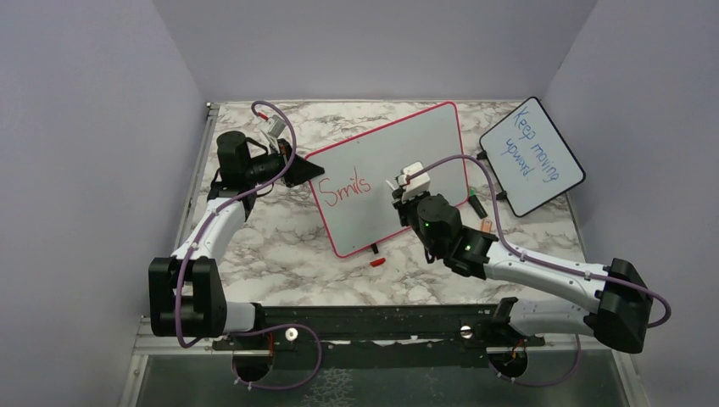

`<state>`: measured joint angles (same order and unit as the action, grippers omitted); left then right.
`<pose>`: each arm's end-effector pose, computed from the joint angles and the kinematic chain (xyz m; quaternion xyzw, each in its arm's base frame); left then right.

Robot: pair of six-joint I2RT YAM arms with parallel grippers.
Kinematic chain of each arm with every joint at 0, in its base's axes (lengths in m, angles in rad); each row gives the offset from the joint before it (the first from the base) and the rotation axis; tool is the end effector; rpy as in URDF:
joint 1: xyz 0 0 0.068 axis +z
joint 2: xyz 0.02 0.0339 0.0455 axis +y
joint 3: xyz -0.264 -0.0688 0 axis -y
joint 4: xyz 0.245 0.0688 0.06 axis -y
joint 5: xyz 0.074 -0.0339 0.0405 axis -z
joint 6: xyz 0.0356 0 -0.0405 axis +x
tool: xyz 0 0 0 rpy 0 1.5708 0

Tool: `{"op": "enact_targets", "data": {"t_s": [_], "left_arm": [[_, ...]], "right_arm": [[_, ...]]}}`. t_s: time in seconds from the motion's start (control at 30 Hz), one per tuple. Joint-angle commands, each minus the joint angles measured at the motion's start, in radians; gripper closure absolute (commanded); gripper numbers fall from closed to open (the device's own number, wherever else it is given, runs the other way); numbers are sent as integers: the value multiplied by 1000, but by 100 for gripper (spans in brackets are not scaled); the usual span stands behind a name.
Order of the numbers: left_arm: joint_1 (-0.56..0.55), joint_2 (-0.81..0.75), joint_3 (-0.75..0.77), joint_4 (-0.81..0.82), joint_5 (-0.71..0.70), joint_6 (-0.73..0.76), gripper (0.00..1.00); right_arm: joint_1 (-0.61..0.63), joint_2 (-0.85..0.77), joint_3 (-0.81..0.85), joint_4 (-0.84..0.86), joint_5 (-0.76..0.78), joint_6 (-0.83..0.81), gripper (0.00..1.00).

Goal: Write a sentence on the whiteboard

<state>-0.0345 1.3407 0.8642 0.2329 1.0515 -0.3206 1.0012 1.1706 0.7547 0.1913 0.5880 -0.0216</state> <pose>0.2927 -0.0410 0.2894 0.2088 0.7185 -0.4832 0.4546 0.1604 0.2138 0.2895 -0.2087 0.7410 0.0808 0.6331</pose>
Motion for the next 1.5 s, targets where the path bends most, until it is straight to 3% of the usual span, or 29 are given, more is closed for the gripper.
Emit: {"op": "enact_targets", "data": {"t_s": [0.0, 1.47], "left_arm": [[-25, 19, -16, -83, -112, 115, 100], [-26, 19, -19, -85, -139, 114, 100]], "right_arm": [[-7, -21, -12, 65, -26, 10, 99], [-9, -29, -24, 90, -54, -42, 99]]}}
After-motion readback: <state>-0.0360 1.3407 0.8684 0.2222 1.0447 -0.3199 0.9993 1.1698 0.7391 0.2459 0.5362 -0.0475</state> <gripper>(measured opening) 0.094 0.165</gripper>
